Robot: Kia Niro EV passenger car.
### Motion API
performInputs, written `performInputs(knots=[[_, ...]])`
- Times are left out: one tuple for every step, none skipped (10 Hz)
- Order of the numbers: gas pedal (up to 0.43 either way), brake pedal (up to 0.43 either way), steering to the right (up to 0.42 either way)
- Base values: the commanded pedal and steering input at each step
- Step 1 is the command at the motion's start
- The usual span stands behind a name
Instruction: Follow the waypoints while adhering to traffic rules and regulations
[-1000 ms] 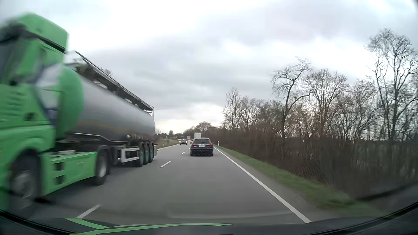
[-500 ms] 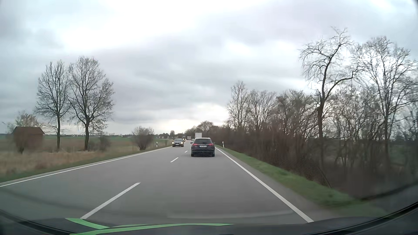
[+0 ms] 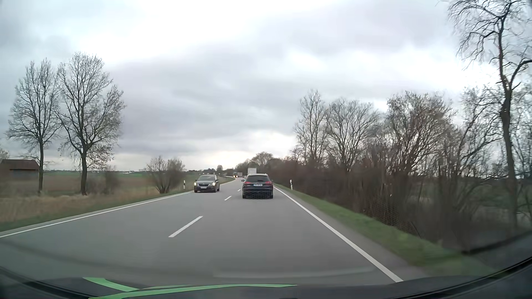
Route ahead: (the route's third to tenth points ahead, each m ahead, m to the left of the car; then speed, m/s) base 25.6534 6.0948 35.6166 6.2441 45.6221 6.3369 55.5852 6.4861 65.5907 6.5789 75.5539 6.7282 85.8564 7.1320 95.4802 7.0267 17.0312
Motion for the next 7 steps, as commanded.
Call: performInputs(knots=[[0.000, 0.000, 0.000], [0.000, 0.000, 0.000], [0.000, 0.000, 0.000], [0.000, 0.000, 0.000], [0.000, 0.000, 0.000], [0.000, 0.000, 0.000], [0.000, 0.000, 0.000]])
